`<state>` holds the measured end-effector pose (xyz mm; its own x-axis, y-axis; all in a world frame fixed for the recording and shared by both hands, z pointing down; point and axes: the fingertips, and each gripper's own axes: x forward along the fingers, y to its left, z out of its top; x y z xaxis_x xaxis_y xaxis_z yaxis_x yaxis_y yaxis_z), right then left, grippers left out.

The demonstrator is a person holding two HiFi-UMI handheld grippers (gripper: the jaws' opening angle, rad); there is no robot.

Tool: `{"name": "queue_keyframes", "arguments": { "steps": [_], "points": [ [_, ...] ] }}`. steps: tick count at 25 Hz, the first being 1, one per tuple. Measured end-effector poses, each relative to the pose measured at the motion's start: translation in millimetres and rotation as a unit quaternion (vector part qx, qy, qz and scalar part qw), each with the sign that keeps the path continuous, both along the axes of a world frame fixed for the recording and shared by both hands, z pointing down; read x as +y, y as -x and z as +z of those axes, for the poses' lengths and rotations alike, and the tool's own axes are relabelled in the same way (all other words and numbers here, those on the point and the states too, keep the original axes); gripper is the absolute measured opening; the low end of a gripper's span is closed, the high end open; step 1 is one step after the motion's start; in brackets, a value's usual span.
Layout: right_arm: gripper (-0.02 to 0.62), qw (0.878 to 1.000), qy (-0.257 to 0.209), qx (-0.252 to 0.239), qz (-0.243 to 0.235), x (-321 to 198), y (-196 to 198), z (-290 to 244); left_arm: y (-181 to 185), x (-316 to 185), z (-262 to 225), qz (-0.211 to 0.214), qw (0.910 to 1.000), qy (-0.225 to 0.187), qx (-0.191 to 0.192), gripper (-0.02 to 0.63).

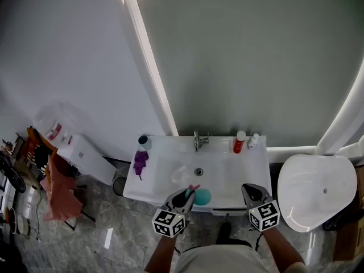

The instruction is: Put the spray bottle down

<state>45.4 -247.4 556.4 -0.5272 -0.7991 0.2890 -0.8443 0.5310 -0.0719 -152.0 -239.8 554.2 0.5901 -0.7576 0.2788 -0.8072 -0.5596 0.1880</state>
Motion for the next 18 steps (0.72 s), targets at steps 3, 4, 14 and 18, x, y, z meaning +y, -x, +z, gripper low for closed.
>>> {"name": "queue_keyframes", "arguments": {
  "steps": [3,4,14,18],
  "points": [
    [0.011,1.000,0.003,-0.003,-0.011,-25,-13,2,-15,-20,1,-0.010,0.9999,0.000,-0.006,0.067],
    [0.011,1.000,0.005,-0.005,-0.015,-33,-18,5,-19,-27,3,-0.014,0.9999,0.000,-0.007,0.067],
    [0.011,0.998,0.019,-0.009,-0.059,-98,-50,22,-56,-87,3,-0.052,0.9982,-0.007,-0.030,0.067],
    [0.011,0.998,0.024,-0.018,-0.062,-115,-55,23,-65,-107,3,-0.057,0.9975,-0.008,-0.042,0.067]
  ]
}}
